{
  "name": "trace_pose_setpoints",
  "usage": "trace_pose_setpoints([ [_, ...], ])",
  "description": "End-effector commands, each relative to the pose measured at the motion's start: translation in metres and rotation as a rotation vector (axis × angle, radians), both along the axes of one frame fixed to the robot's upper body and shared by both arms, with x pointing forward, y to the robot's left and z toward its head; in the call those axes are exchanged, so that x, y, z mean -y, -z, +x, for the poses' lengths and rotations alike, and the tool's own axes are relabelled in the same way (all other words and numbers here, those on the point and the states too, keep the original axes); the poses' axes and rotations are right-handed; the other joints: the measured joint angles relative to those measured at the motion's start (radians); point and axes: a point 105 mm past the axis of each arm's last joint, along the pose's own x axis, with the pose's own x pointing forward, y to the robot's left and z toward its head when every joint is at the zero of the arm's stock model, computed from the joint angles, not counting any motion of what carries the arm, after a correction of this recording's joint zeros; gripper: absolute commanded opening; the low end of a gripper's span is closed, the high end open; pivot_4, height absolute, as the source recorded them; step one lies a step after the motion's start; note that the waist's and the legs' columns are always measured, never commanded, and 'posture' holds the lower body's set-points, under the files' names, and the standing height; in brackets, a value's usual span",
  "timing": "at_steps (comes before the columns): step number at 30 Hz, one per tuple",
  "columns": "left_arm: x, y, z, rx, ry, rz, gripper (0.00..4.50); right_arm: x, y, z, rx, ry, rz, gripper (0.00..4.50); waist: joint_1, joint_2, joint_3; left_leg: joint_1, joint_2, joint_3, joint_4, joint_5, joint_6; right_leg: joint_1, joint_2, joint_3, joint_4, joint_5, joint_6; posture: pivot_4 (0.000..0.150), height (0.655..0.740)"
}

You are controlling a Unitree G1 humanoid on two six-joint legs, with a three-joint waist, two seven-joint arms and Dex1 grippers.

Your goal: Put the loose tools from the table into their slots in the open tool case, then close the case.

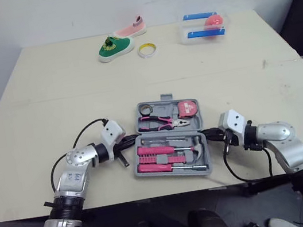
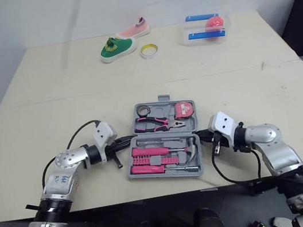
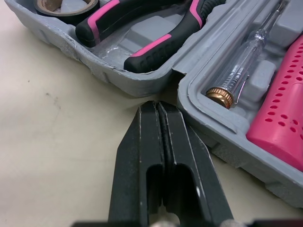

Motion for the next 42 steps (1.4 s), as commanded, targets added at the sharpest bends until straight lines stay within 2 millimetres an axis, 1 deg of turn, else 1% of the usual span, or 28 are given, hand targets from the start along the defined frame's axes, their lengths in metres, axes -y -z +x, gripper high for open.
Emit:
trace_pose_setpoints([
  [1, -0.001, -0.008, -0.005, 0.017, 0.011, -0.024, 0.00, -0.012, -0.008, 0.009, 0.038, -0.029, 0.001, 0.03, -0.010, 0.000, 0.000, 0.000, 0.000, 0.000, 0.000, 0.000, 0.000, 0.000, 0.000, 0.000, 0.000, 0.000, 0.000, 0.150, 0.7400],
  [4, -0.016, -0.005, 0.002, -0.001, -0.096, -0.017, 0.00, -0.018, -0.009, 0.017, 0.029, -0.036, -0.002, 0.03, -0.021, 0.000, 0.000, 0.000, 0.001, 0.000, 0.000, 0.000, 0.000, 0.000, 0.000, 0.000, 0.001, 0.000, 0.000, 0.150, 0.7400],
  [8, -0.020, -0.005, 0.006, -0.016, -0.129, -0.030, 0.00, -0.019, -0.010, 0.024, 0.037, -0.040, -0.015, 0.03, -0.021, 0.000, 0.000, 0.000, 0.001, 0.000, 0.000, 0.000, -0.001, 0.000, 0.000, 0.000, 0.001, 0.000, 0.000, 0.150, 0.7400],
  [11, -0.024, -0.002, 0.008, -0.033, -0.154, -0.014, 0.00, -0.015, -0.007, 0.029, 0.010, -0.034, -0.040, 0.03, -0.022, 0.000, 0.000, 0.001, 0.000, 0.000, 0.000, 0.000, -0.001, 0.000, 0.000, 0.000, 0.001, 0.000, 0.000, 0.150, 0.7400],
  [13, -0.033, -0.003, 0.008, -0.029, -0.184, -0.008, 0.00, -0.009, -0.007, 0.029, -0.011, -0.022, -0.036, 0.03, -0.021, 0.000, 0.000, 0.001, 0.000, 0.000, 0.000, 0.000, -0.001, 0.000, 0.000, 0.000, 0.001, 0.000, 0.000, 0.150, 0.7400],
  [15, -0.044, -0.002, 0.007, -0.046, -0.220, -0.019, 0.00, 0.000, -0.006, 0.030, -0.001, 0.000, -0.070, 0.03, -0.021, 0.000, 0.000, 0.001, 0.001, 0.000, 0.000, 0.000, -0.001, 0.000, -0.001, 0.000, 0.001, 0.000, 0.000, 0.150, 0.7400],
  [17, -0.063, -0.006, 0.001, -0.036, -0.264, -0.036, 0.50, 0.017, -0.012, 0.030, -0.028, 0.059, -0.042, 0.00, -0.023, 0.000, 0.000, 0.001, 0.001, 0.000, 0.000, 0.000, -0.001, 0.000, -0.001, 0.001, 0.001, 0.000, 0.000, 0.150, 0.7400],
  [19, -0.080, -0.016, -0.004, -0.002, -0.299, -0.064, 1.14, 0.032, -0.018, 0.025, -0.066, 0.092, -0.034, 0.65, -0.021, 0.000, 0.000, 0.001, 0.001, 0.000, -0.001, 0.000, -0.001, 0.000, -0.002, 0.001, 0.001, 0.000, 0.000, 0.150, 0.7400],
  [20, -0.087, -0.021, -0.006, 0.007, -0.317, -0.082, 1.66, 0.038, -0.021, 0.021, -0.078, 0.089, -0.043, 1.01, -0.020, 0.000, 0.000, 0.001, 0.001, 0.000, -0.001, 0.000, -0.001, 0.000, -0.002, 0.001, 0.001, 0.000, 0.000, 0.150, 0.7400],
  [22, -0.092, -0.034, -0.011, 0.039, -0.318, -0.100, 2.51, 0.046, -0.032, 0.020, -0.045, 0.124, -0.027, 1.88, -0.017, -0.001, 0.001, 0.000, 0.000, 0.000, -0.001, 0.000, 0.000, 0.000, -0.003, 0.002, 0.000, 0.000, 0.000, 0.150, 0.7400],
  [24, -0.094, -0.046, -0.012, 0.057, -0.326, -0.130, 3.53, 0.050, -0.042, 0.021, -0.044, 0.162, 0.023, 3.04, -0.016, -0.001, 0.001, 0.000, 0.000, -0.002, -0.001, 0.000, 0.000, 0.000, -0.004, 0.005, 0.000, 0.000, 0.000, 0.150, 0.7400],
  [25, -0.099, -0.052, -0.010, 0.030, -0.381, -0.145, 3.83, 0.050, -0.052, 0.019, -0.082, 0.191, 0.073, 3.38, -0.016, -0.001, 0.002, 0.000, 0.000, -0.002, -0.001, -0.001, -0.001, 0.000, -0.005, 0.007, -0.001, 0.000, 0.000, 0.150, 0.7400],
  [26, -0.098, -0.061, -0.009, -0.012, -0.418, -0.139, 4.33, 0.052, -0.061, 0.021, -0.161, 0.271, 0.111, 3.89, -0.017, -0.001, 0.003, -0.001, 0.000, -0.002, -0.001, -0.004, -0.004, 0.000, -0.005, 0.008, 0.000, 0.000, 0.000, 0.150, 0.7400],
  [27, -0.097, -0.066, -0.008, -0.043, -0.443, -0.129, 4.50, 0.053, -0.066, 0.020, -0.222, 0.329, 0.129, 4.40, -0.017, -0.001, 0.003, -0.001, 0.000, -0.002, -0.001, -0.004, -0.004, -0.001, -0.005, 0.009, 0.000, 0.000, 0.000, 0.150, 0.7400],
  [29, -0.082, -0.082, -0.008, -0.085, -0.419, -0.189, 4.50, 0.046, -0.073, 0.016, -0.363, 0.380, 0.141, 4.46, -0.018, 0.000, 0.003, -0.005, 0.000, -0.003, -0.001, -0.003, -0.004, -0.006, -0.005, 0.009, 0.002, 0.000, -0.001, 0.150, 0.7400],
  [30, -0.076, -0.086, -0.008, -0.104, -0.406, -0.216, 4.50, 0.041, -0.077, 0.014, -0.407, 0.383, 0.155, 4.46, -0.018, 0.000, 0.003, -0.008, -0.001, -0.002, -0.001, 0.001, -0.001, -0.009, -0.006, 0.010, 0.003, 0.000, -0.001, 0.150, 0.7400],
  [31, -0.069, -0.086, -0.006, -0.155, -0.420, -0.214, 4.50, 0.032, -0.086, 0.013, -0.458, 0.376, 0.196, 4.46, -0.018, 0.000, 0.003, -0.010, -0.001, -0.003, -0.001, 0.002, -0.001, -0.011, -0.006, 0.009, 0.003, 0.000, -0.001, 0.150, 0.7400],
  [33, -0.058, -0.086, 0.000, -0.204, -0.443, -0.177, 4.50, 0.018, -0.093, 0.013, -0.547, 0.394, 0.199, 4.46, -0.021, 0.000, 0.003, -0.011, 0.000, -0.003, -0.001, 0.002, -0.002, -0.011, -0.004, 0.008, 0.002, 0.000, -0.001, 0.150, 0.7400],
  [36, -0.039, -0.088, 0.013, -0.248, -0.466, -0.166, 4.50, 0.006, -0.093, 0.025, -0.591, 0.495, 0.140, 4.46, -0.019, 0.000, 0.003, -0.012, 0.000, -0.003, -0.001, 0.003, -0.002, -0.012, -0.001, 0.008, 0.003, 0.000, -0.001, 0.150, 0.7400],
  [38, -0.031, -0.085, 0.020, -0.265, -0.489, -0.145, 4.50, 0.000, -0.095, 0.033, -0.590, 0.536, 0.135, 4.46, -0.018, 0.000, 0.003, -0.013, -0.001, -0.003, 0.000, 0.003, -0.002, -0.013, 0.000, 0.008, 0.003, 0.000, -0.001, 0.150, 0.7400],
  [42, -0.028, -0.077, 0.032, -0.286, -0.527, -0.122, 4.50, -0.008, -0.095, 0.044, -0.607, 0.589, 0.126, 4.46, -0.019, 0.000, 0.003, -0.015, -0.002, 0.000, 0.000, 0.004, -0.001, -0.015, 0.002, 0.008, 0.004, 0.000, 0.000, 0.150, 0.7400],
])
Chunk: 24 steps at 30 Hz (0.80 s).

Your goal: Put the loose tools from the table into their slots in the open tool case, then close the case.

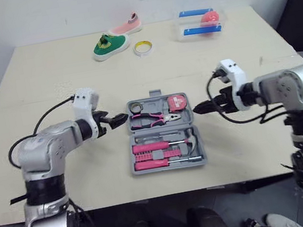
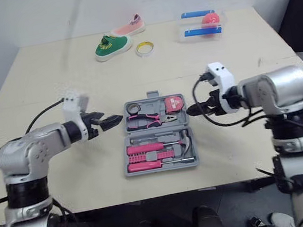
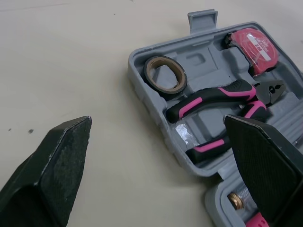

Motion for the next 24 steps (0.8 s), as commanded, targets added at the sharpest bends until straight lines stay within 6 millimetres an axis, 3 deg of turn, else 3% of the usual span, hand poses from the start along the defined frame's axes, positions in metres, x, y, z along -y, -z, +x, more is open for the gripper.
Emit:
trace_pose_setpoints([
  [1, -0.004, -0.001, 0.009, 0.008, -0.044, 0.030, 4.50, 0.004, -0.006, 0.008, 0.012, 0.062, -0.034, 4.46, 0.000, 0.000, 0.000, 0.000, 0.000, 0.001, 0.000, 0.000, 0.000, 0.000, 0.001, 0.000, 0.001, 0.000, 0.000, 0.150, 0.7400],
  [8, 0.002, 0.006, 0.015, -0.031, -0.042, 0.059, 4.50, -0.004, 0.005, 0.018, -0.001, 0.072, -0.124, 4.46, -0.001, 0.000, 0.000, -0.001, 0.000, 0.006, -0.001, 0.000, 0.001, -0.003, 0.003, -0.002, 0.001, 0.001, 0.002, 0.150, 0.7400],
  [24, 0.017, 0.029, 0.015, -0.093, -0.025, 0.091, 4.50, -0.018, 0.021, 0.033, -0.046, 0.112, -0.142, 4.46, -0.003, 0.000, 0.000, -0.001, 0.000, 0.016, 0.000, 0.001, 0.001, -0.011, 0.003, 0.008, 0.009, 0.001, 0.002, 0.150, 0.7400],
])
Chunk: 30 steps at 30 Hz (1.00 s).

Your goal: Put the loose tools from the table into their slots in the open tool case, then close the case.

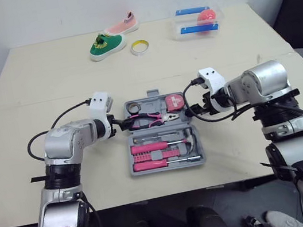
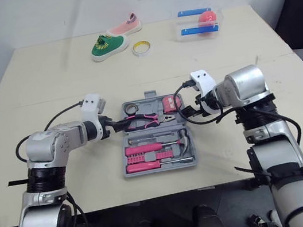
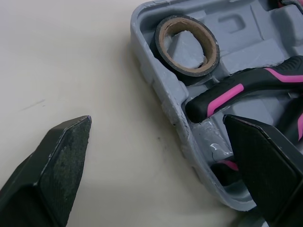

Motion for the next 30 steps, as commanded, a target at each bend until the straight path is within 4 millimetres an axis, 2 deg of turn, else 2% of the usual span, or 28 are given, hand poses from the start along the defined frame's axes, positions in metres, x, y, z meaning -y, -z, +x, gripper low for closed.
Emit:
trace_pose_setpoints([
  [1, 0.004, 0.004, -0.001, -0.011, 0.016, 0.022, 4.50, -0.005, 0.000, 0.003, 0.000, 0.003, 0.017, 4.46, 0.000, 0.000, 0.000, 0.000, 0.000, 0.000, 0.000, 0.000, 0.000, 0.000, 0.000, 0.000, 0.000, 0.000, 0.000, 0.150, 0.7400],
  [3, 0.008, 0.007, -0.002, -0.027, 0.031, 0.028, 4.50, -0.009, 0.004, 0.004, -0.019, 0.007, 0.032, 4.46, -0.001, -0.002, -0.001, 0.001, 0.000, 0.001, 0.000, 0.000, 0.000, 0.000, 0.000, 0.001, 0.001, 0.000, 0.000, 0.150, 0.7400],
  [4, 0.009, 0.007, -0.003, -0.033, 0.037, 0.029, 3.99, -0.010, 0.005, 0.004, -0.026, 0.007, 0.039, 3.97, -0.001, -0.002, -0.002, 0.001, 0.000, 0.001, 0.000, 0.000, 0.000, 0.000, 0.000, 0.001, 0.001, 0.000, 0.000, 0.150, 0.7400],
  [6, 0.010, 0.008, -0.003, -0.033, 0.041, 0.025, 3.34, -0.013, 0.006, 0.004, -0.031, 0.008, 0.049, 3.27, -0.002, -0.002, -0.002, 0.001, 0.000, 0.001, 0.000, 0.000, 0.000, 0.000, 0.000, 0.002, 0.001, 0.000, 0.000, 0.150, 0.7400],
  [9, 0.013, 0.008, -0.004, -0.034, 0.049, 0.015, 1.95, -0.017, 0.006, 0.004, -0.028, 0.010, 0.067, 1.75, -0.001, -0.002, -0.002, 0.002, 0.000, 0.001, 0.000, 0.000, 0.000, 0.000, 0.000, 0.002, 0.001, 0.000, 0.000, 0.150, 0.7400],
  [12, 0.018, 0.006, -0.003, -0.016, 0.060, -0.025, 0.55, -0.020, -0.004, 0.005, 0.009, 0.018, 0.113, 0.18, -0.001, -0.003, -0.002, 0.002, 0.000, 0.002, 0.000, 0.000, 0.000, 0.000, 0.000, 0.002, 0.001, 0.000, 0.000, 0.150, 0.7400],
  [13, 0.020, 0.003, -0.002, 0.002, 0.062, -0.045, 0.23, -0.020, -0.008, 0.006, 0.034, 0.025, 0.133, 0.00, -0.001, -0.002, -0.002, 0.002, 0.000, 0.002, 0.000, 0.000, 0.000, 0.000, 0.000, 0.002, 0.002, 0.000, 0.000, 0.150, 0.7400],
  [16, 0.019, -0.006, 0.001, 0.069, 0.050, -0.085, 0.07, -0.019, -0.016, 0.005, 0.077, 0.031, 0.169, 0.00, 0.000, -0.002, -0.002, 0.002, 0.000, 0.002, 0.000, 0.000, 0.000, -0.001, -0.002, 0.003, 0.001, 0.000, 0.000, 0.150, 0.7400],
  [18, 0.014, -0.013, 0.004, 0.125, 0.026, -0.115, 0.02, -0.015, -0.024, 0.006, 0.182, 0.024, 0.161, 0.00, 0.000, -0.002, -0.002, 0.002, 0.000, 0.002, 0.000, 0.000, 0.000, -0.002, -0.002, 0.003, 0.001, 0.000, 0.000, 0.150, 0.7400],
  [22, 0.002, -0.039, 0.007, 0.396, 0.015, -0.218, 0.02, -0.011, -0.038, -0.002, 0.427, -0.055, 0.209, 0.00, 0.001, -0.003, -0.002, 0.000, 0.000, 0.002, -0.001, 0.000, -0.001, -0.002, -0.002, 0.003, 0.001, 0.000, 0.000, 0.150, 0.7400],
  [26, -0.013, -0.034, 0.004, 0.561, 0.033, -0.145, 0.02, -0.002, -0.031, -0.011, 0.577, -0.088, 0.236, 0.00, -0.001, -0.003, -0.002, 0.000, 0.000, 0.003, -0.001, 0.000, 0.000, -0.003, 0.000, 0.003, 0.000, 0.000, 0.000, 0.150, 0.7400],
  [30, -0.026, -0.016, -0.011, 0.752, 0.099, 0.040, 0.02, 0.021, -0.014, -0.020, 0.937, -0.196, -0.003, 0.00, 0.001, -0.003, -0.002, 0.000, 0.000, 0.004, -0.003, -0.001, -0.001, -0.003, 0.002, 0.003, -0.004, 0.000, 0.000, 0.150, 0.7400],
])
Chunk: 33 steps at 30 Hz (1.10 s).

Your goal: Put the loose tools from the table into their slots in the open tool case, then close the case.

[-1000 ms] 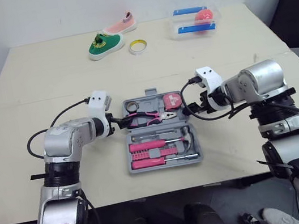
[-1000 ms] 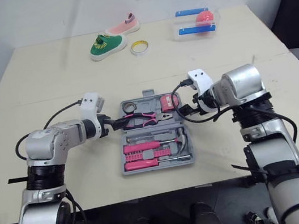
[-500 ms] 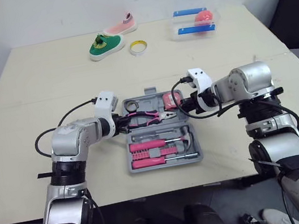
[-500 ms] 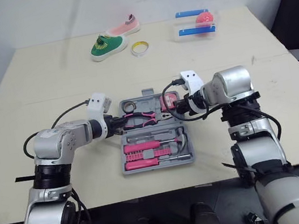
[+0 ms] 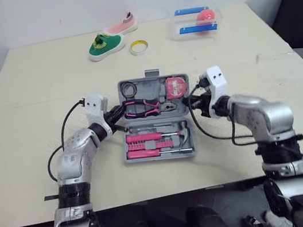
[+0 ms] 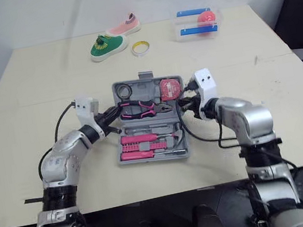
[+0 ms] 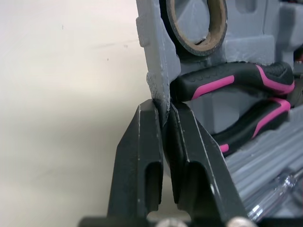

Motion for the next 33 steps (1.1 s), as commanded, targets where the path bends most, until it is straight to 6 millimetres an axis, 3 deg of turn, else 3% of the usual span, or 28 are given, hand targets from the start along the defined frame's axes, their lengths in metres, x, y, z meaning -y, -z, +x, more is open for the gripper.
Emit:
trace_pose_setpoints([
  [1, -0.025, -0.009, -0.010, 0.220, -0.043, 0.156, 0.02, 0.035, -0.010, -0.006, 0.373, 0.053, -0.180, 0.00, 0.001, 0.000, 0.000, 0.000, 0.000, 0.001, -0.001, 0.000, 0.000, 0.001, 0.000, 0.000, -0.004, 0.000, 0.000, 0.150, 0.7400],
  [4, -0.032, -0.003, -0.020, 0.321, -0.037, 0.246, 0.02, 0.033, 0.007, -0.024, 0.558, -0.072, -0.382, 0.00, 0.000, 0.000, 0.000, 0.001, -0.001, 0.002, -0.001, 0.000, 0.002, 0.001, 0.000, 0.001, -0.006, 0.002, 0.004, 0.150, 0.7400],
  [7, -0.036, 0.000, -0.031, 0.399, -0.023, 0.293, 0.02, 0.034, 0.022, -0.033, 0.600, -0.123, -0.454, 0.00, 0.000, 0.000, 0.000, 0.002, -0.001, 0.002, 0.000, 0.000, 0.004, 0.002, -0.002, 0.001, -0.006, 0.003, 0.005, 0.150, 0.7400],
  [12, -0.037, 0.020, -0.048, 0.409, 0.056, 0.387, 0.02, 0.043, 0.040, -0.042, 0.643, -0.143, -0.554, 0.00, -0.001, 0.000, 0.000, 0.003, 0.000, 0.001, 0.000, 0.000, 0.003, 0.003, -0.004, 0.002, -0.006, 0.002, 0.004, 0.150, 0.7400],
  [16, -0.033, 0.013, -0.057, 0.442, 0.106, 0.358, 1.33, 0.044, 0.035, -0.049, 0.691, -0.188, -0.562, 1.46, 0.000, 0.000, 0.000, 0.005, 0.000, 0.001, 0.001, -0.001, 0.004, 0.005, -0.004, 0.001, -0.005, 0.002, 0.004, 0.150, 0.7400],
  [19, -0.058, 0.011, -0.067, 0.421, 0.087, 0.408, 2.70, 0.061, 0.020, -0.053, 0.746, -0.151, -0.610, 2.95, 0.000, 0.000, 0.000, 0.004, 0.000, 0.001, 0.002, -0.001, 0.005, 0.005, -0.006, 0.001, -0.006, 0.002, 0.004, 0.150, 0.7400],
  [21, -0.082, 0.022, -0.076, 0.315, 0.073, 0.419, 3.64, 0.077, 0.020, -0.057, 0.736, -0.136, -0.656, 4.01, -0.003, 0.000, 0.000, 0.004, 0.000, 0.001, 0.002, -0.002, 0.005, 0.005, -0.007, 0.001, -0.006, 0.002, 0.004, 0.150, 0.7400],
  [22, -0.099, 0.028, -0.086, 0.258, 0.064, 0.431, 3.65, 0.090, 0.021, -0.060, 0.723, -0.116, -0.677, 4.47, -0.005, 0.000, 0.000, 0.004, 0.001, 0.001, 0.002, -0.002, 0.004, 0.005, -0.007, 0.002, -0.006, 0.002, 0.004, 0.150, 0.7400],
  [24, -0.128, 0.034, -0.104, 0.184, 0.037, 0.471, 3.65, 0.111, 0.026, -0.068, 0.672, -0.109, -0.720, 4.47, -0.007, 0.000, 0.000, 0.005, 0.002, 0.001, 0.001, -0.003, 0.003, 0.005, -0.006, 0.002, -0.006, 0.002, 0.003, 0.150, 0.7400],
  [26, -0.138, 0.031, -0.110, 0.171, 0.007, 0.460, 3.65, 0.119, 0.028, -0.073, 0.659, -0.107, -0.738, 4.47, -0.005, 0.000, 0.000, 0.005, 0.003, 0.001, 0.000, -0.003, 0.002, 0.005, -0.006, 0.001, -0.006, 0.001, 0.001, 0.150, 0.7400],
  [30, -0.137, 0.016, -0.105, 0.196, -0.048, 0.382, 3.65, 0.124, 0.028, -0.082, 0.657, -0.102, -0.750, 4.47, 0.003, 0.000, 0.000, 0.005, 0.002, 0.000, 0.001, -0.003, 0.003, 0.005, -0.006, 0.000, -0.006, 0.002, 0.002, 0.150, 0.7400],
  [33, -0.125, 0.012, -0.103, 0.192, -0.029, 0.313, 3.65, 0.122, 0.030, -0.083, 0.596, -0.077, -0.675, 4.47, 0.003, 0.000, 0.000, 0.010, 0.002, -0.002, 0.001, -0.006, 0.000, 0.011, -0.008, 0.001, -0.007, 0.003, 0.002, 0.150, 0.7400],
])
